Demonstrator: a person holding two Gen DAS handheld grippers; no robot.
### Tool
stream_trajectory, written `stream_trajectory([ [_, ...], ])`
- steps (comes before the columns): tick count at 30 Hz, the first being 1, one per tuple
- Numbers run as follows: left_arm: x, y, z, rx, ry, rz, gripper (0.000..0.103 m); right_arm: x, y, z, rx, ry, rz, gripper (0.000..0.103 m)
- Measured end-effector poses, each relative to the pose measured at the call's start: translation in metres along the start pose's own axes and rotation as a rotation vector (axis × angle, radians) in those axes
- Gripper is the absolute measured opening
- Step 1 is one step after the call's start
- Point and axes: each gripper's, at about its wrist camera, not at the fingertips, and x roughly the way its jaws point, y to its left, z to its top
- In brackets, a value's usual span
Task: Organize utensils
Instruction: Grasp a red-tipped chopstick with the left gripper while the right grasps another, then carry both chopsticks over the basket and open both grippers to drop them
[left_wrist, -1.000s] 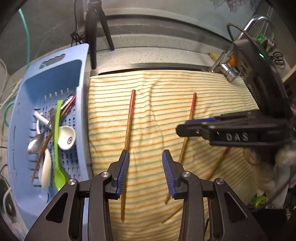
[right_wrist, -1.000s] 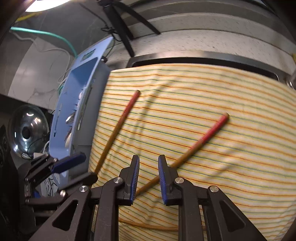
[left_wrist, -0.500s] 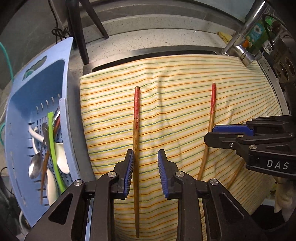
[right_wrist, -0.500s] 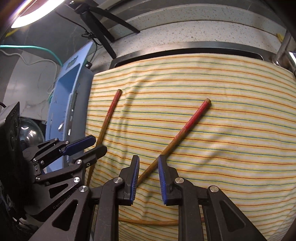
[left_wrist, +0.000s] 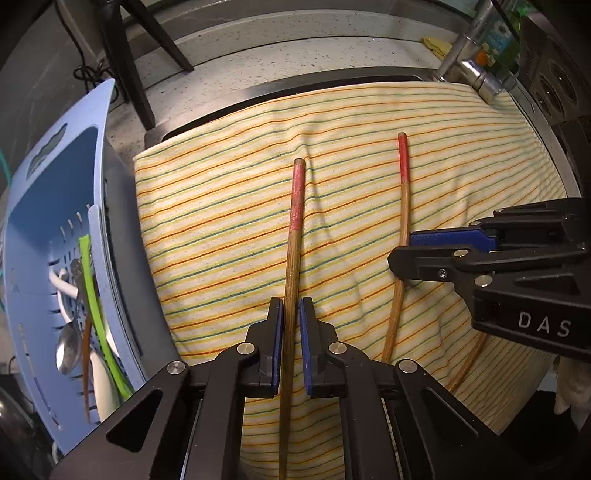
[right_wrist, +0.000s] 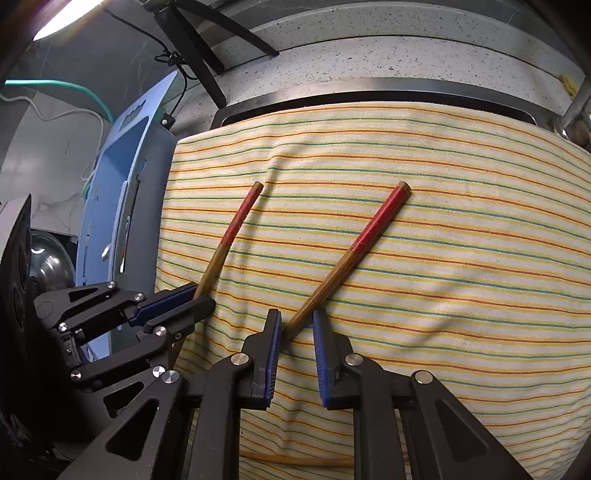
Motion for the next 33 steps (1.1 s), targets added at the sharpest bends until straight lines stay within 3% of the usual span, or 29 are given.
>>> stream_trajectory([
  [3, -0.001, 0.001, -0.001, -0.005, -0.001, -0.021, 0.008, -0.001, -0.007, 0.001, 0.032, 0.004, 0.028, 0.013],
  [9, 0.000, -0.008, -0.006, 0.024, -0.005, 0.017, 0.007, 0.000, -0.005, 0.002, 0.066, -0.014, 0.035, 0.013],
  [11, -0.003, -0.008, -0.009, 0.007, -0.016, -0.009, 0.006, -0.001, -0.005, 0.000, 0.059, -0.019, 0.047, 0.011],
  [21, -0.037, 0.006, -0.019, -0.111, -0.114, -0.118, 0.006, -0.024, -0.009, -0.005, 0.086, -0.067, 0.143, 0.006],
  [28, -0.082, 0.020, -0.024, -0.138, -0.223, -0.119, 0.006, -0.053, 0.015, 0.002, 0.045, -0.135, 0.203, 0.006],
  [33, -0.110, 0.056, -0.038, -0.185, -0.276, -0.105, 0.006, -0.063, 0.041, 0.009, 0.007, -0.151, 0.248, 0.006],
])
